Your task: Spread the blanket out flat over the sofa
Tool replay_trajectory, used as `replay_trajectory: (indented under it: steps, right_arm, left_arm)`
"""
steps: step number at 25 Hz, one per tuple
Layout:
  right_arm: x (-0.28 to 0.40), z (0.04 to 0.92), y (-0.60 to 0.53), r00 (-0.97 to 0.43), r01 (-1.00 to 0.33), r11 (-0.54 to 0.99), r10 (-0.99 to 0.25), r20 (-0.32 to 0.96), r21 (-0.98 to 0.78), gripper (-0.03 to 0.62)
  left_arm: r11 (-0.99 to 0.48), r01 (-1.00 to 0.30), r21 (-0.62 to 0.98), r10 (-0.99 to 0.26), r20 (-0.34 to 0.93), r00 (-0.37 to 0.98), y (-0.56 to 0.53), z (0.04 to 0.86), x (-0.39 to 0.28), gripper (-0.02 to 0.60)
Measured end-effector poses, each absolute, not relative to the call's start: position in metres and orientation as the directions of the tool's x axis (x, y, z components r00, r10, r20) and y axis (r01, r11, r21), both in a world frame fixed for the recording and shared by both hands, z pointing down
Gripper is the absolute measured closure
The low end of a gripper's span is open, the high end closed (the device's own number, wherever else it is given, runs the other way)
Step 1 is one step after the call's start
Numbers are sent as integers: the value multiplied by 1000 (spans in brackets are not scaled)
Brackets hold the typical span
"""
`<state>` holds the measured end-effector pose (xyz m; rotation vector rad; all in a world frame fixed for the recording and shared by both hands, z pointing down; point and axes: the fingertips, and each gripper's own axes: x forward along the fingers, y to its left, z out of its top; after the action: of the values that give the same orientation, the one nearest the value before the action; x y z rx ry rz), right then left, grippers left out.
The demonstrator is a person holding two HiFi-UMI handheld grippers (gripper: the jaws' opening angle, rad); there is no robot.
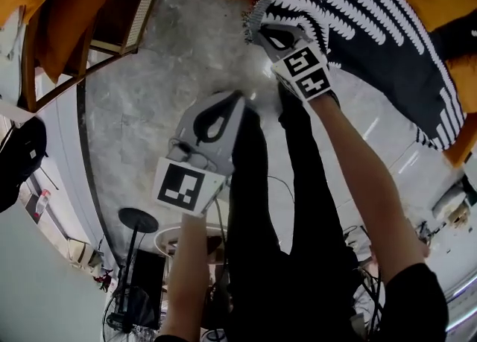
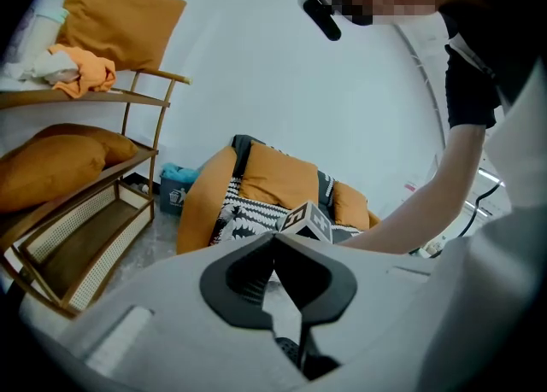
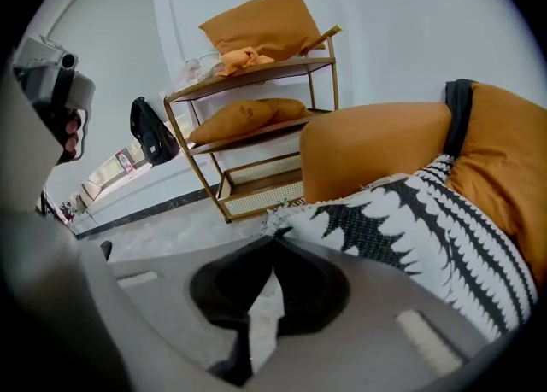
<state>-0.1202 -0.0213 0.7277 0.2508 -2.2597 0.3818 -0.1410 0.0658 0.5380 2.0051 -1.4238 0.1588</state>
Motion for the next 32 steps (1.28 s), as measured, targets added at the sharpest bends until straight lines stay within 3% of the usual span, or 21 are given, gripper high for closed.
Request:
replay_trajectory:
  steps: [12,24,28,32]
  right_arm:
    - [-160,753,33,-629,-313,914,4,778,-257,583]
    - [-144,811,28,-624,-341,882,47,780,-325,583]
    - [-165,847,37,-601,-318,885,90,794,-341,583]
    - [-133,880,19,-573,-316,889,101,813,-332,583]
  left_arm:
    - [-209,-877,432,-800,440,407,90,550,-186,571]
    - [-124,-885,449,-802,479,355,87,590,-168,571]
    - [-97,-885,456,-794,500,344,93,622,-190,571]
    - [-96,-882,461,-789,504,350,66,642,-161,571]
